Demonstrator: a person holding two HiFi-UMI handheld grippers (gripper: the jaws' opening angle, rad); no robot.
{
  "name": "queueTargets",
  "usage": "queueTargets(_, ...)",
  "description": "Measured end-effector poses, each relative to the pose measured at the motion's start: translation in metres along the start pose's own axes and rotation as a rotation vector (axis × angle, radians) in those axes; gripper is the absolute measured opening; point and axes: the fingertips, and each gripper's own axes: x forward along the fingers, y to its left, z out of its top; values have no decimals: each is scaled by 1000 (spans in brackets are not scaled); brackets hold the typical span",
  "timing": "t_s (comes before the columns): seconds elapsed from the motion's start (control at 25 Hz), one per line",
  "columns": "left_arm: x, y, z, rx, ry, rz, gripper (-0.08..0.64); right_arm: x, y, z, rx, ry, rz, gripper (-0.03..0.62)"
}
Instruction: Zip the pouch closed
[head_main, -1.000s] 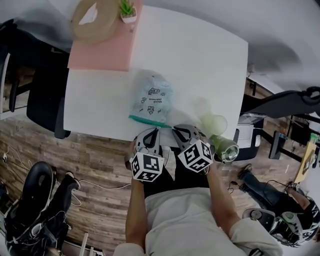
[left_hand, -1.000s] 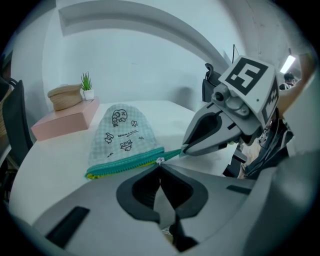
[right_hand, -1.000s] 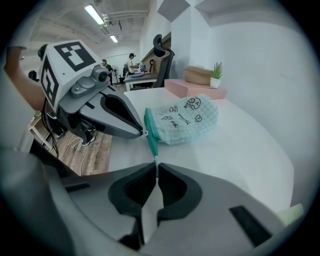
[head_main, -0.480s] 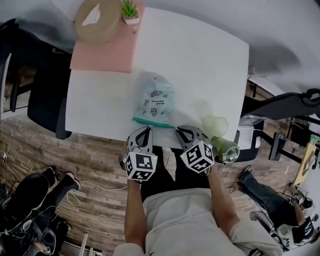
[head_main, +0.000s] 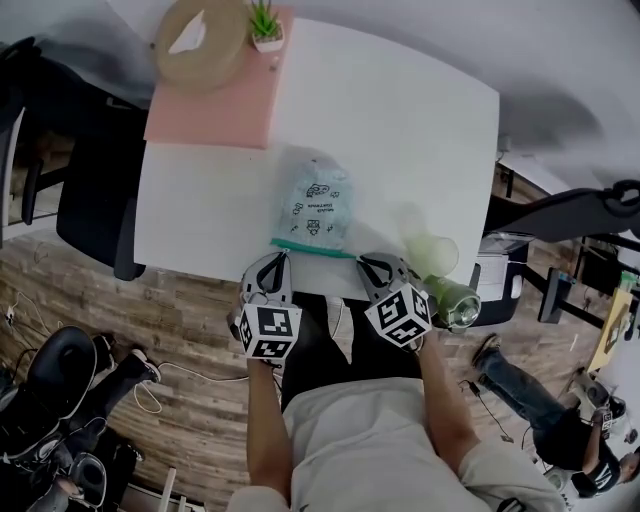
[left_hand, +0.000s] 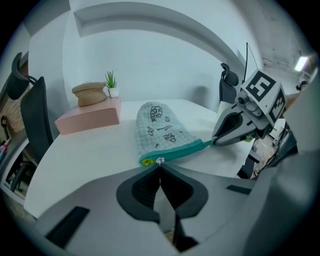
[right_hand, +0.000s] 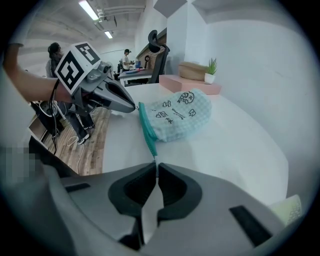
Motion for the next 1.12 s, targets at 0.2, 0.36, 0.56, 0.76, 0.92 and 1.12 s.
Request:
queueTargets(0.2, -3, 13, -3, -5, 1, 23, -3, 0, 0, 0, 4, 0, -5, 17)
queueTargets(0.36, -1, 13, -4, -6, -2, 13, -2, 1, -1, 1, 2, 4, -20, 18)
queueTargets(0.56, 0, 9, -7, -23, -23, -16, 5, 2, 1, 2, -22, -11, -60, 42)
queueTargets(0.76, -4, 2, -4, -44, -51, -51, 57, -2, 6, 7, 21, -54, -44, 144)
queueTargets(0.92, -15, -1, 9, -56, -111, -54, 120, -15, 10, 28, 89, -150, -57, 166)
queueTargets(1.12, -50, 6, 59, -31, -301, -2, 161, -50, 8, 75, 184, -364, -141, 186)
